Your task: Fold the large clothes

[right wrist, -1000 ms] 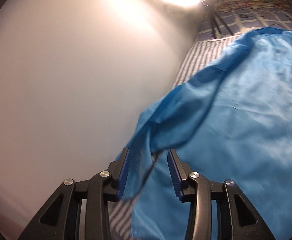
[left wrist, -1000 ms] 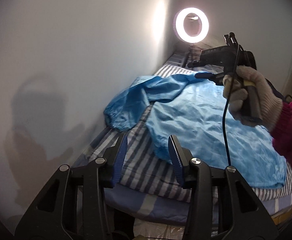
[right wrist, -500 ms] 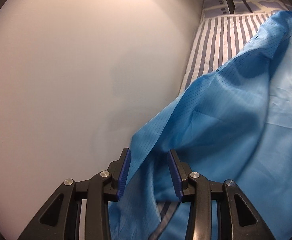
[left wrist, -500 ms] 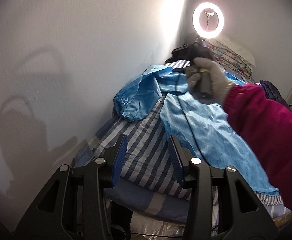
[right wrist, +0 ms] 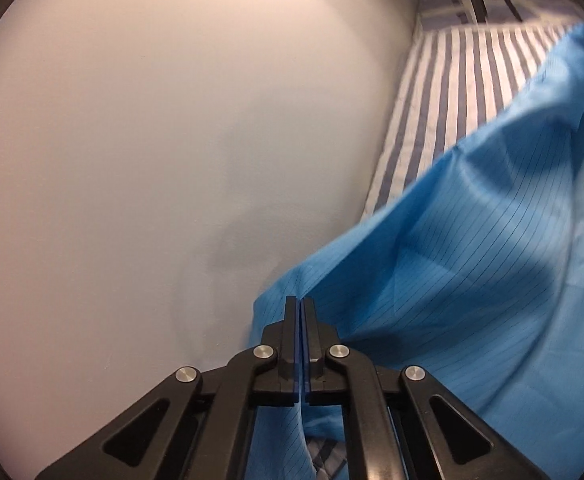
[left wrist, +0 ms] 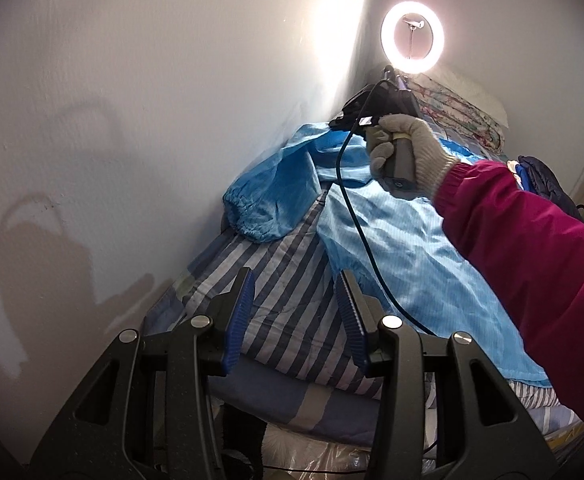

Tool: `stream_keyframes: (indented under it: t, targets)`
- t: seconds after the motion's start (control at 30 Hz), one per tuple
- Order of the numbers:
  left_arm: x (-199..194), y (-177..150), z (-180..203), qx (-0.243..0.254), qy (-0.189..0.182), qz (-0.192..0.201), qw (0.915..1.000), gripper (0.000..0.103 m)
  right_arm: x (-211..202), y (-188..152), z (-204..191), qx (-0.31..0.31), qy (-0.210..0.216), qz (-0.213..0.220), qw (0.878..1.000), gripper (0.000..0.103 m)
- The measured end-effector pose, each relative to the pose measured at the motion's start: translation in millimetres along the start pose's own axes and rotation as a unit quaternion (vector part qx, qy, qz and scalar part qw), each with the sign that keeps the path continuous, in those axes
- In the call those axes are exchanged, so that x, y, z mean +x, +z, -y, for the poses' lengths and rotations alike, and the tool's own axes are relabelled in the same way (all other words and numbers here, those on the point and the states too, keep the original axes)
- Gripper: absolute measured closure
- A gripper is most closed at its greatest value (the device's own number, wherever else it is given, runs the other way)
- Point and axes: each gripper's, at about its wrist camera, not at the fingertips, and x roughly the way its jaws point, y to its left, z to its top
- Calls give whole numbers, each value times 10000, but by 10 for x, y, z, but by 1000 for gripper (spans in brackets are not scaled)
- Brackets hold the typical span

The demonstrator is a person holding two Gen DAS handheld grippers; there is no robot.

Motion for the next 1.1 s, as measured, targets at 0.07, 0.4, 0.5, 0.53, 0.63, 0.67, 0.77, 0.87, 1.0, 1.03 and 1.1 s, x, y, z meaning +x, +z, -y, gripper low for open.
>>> stream_keyframes:
  t: [0.07,0.4,0.5,0.53,0.63,0.67,0.77,0.87,1.0,1.03,1.1]
  targets:
    - [-22,0,24,48,17,36,10000,59,-156,-27,-48,-27,29,54,10000,103]
    - [-110,18,154,254,35,209,9995,59,-1401,-627,65,-430,138,278,9986,103]
    - [-129,37,185,301,90,247,9992,59,-1487,-795,217,-374,70,299,9988,103]
    - [-131,40,188,310,115,263,9991,59,-1530,-856,293,-344,22,316,9989,103]
    - [-127,44,211,349,167,295,9988,59,-1692,-1071,710,-11,-288,324,9991,103]
    - [-118,47,203,366,176,300,9987,59,-1746,-1120,841,165,-341,321,9988,103]
    - [-116,63,234,455,187,330,9982,59,-1896,-1238,1013,447,-502,322,9972,103]
    - [-93,66,260,556,223,333,9976,59,-1913,-1385,1190,452,-781,243,9956,103]
    - [-71,37,267,604,242,309,9974,59,-1978,-1520,1336,561,-1413,46,9884,100]
    - [-66,39,265,624,248,301,9973,59,-2020,-1537,1344,562,-1546,47,9864,97]
    - [-41,48,275,664,226,259,9972,59,-2219,-1571,1236,460,-1905,156,9805,72]
